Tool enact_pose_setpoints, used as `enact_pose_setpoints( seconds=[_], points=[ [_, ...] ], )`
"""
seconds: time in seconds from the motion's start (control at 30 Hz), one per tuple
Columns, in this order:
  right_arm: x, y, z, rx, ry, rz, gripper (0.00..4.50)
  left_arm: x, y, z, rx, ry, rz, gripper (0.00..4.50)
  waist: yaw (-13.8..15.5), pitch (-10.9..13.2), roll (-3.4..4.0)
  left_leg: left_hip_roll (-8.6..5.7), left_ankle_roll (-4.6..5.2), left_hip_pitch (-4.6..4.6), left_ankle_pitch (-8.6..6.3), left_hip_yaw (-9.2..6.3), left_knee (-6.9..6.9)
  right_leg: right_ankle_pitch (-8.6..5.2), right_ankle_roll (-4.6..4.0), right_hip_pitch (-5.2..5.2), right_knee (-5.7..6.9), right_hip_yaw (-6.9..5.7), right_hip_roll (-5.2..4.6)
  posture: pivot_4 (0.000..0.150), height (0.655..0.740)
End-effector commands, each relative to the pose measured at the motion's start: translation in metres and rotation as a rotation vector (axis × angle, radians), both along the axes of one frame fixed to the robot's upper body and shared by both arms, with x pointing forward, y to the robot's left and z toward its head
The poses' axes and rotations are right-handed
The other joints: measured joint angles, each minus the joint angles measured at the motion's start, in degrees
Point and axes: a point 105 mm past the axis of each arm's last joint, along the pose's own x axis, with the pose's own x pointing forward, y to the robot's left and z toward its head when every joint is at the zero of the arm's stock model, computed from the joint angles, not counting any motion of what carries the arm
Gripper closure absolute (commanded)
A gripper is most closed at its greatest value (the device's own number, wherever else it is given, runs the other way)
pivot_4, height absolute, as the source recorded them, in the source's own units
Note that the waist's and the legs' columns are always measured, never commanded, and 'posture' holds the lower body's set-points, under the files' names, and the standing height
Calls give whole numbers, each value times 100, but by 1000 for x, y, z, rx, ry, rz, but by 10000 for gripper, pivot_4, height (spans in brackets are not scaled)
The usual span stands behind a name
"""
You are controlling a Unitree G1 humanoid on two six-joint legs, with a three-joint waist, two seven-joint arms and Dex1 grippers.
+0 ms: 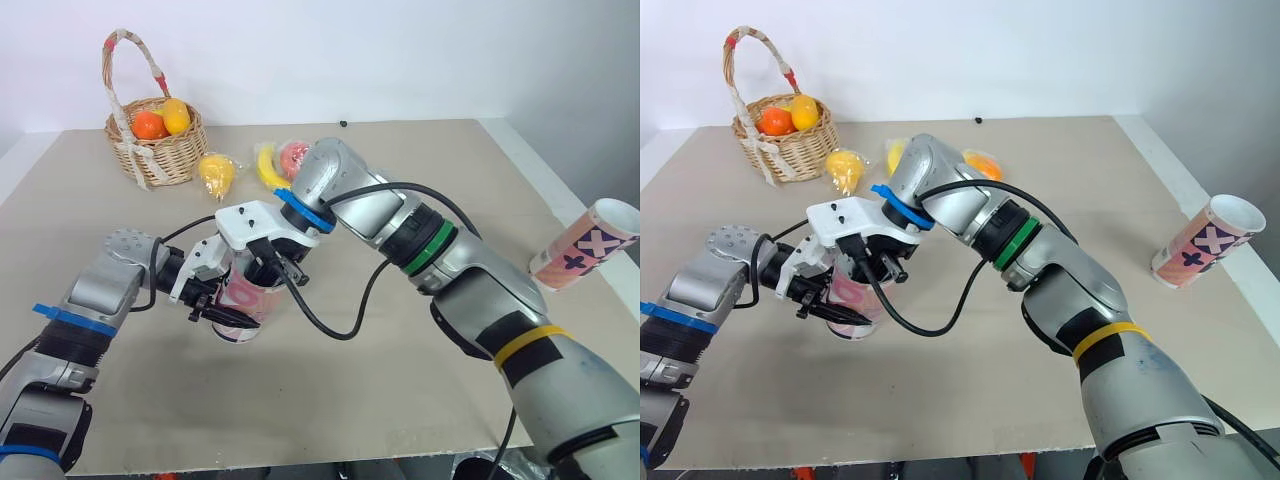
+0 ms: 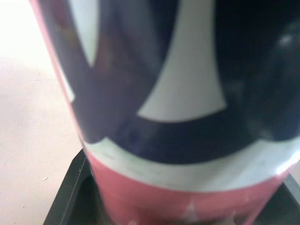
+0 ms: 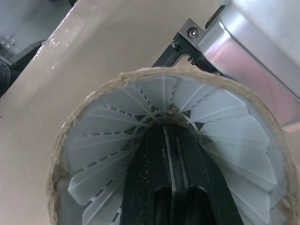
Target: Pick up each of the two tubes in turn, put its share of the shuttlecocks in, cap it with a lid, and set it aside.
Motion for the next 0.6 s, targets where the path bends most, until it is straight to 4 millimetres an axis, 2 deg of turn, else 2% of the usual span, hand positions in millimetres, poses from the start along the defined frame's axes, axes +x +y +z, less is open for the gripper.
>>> enact_pose_setpoints(
  seconds=[0.03, 0.13, 0.37, 0.6],
  points=[
    [-13, 6, -3, 8, 22, 60, 44437, 1, 0, -2, -2, -4, 16, 21699, 0, 0, 0, 0, 0, 0, 0, -1, 0, 0, 0, 0, 1, -1, 0, 1500, 7298],
    [-13, 3, -3, 24, 6, 74, 44437, 1, 0, -2, -6, -2, 15, 21699, -2, -1, -1, 0, -1, 4, 1, -10, 0, -7, -5, 0, 16, -6, 3, 1500, 7298],
    [-14, -16, 38, 152, 66, 65, 44437, 0, -2, -1, -11, 0, 8, 21699, -2, -1, -2, -1, -16, 1, 9, -34, -1, -17, -14, 0, 33, -26, 3, 1500, 7298],
    [-5, -28, 44, 167, 36, 23, 44437, 1, -4, -1, -16, 0, -2, 21699, -2, -1, -1, -1, -16, 1, 9, -38, -1, -19, -18, 0, 33, -29, 3, 1500, 7298]
  ],
)
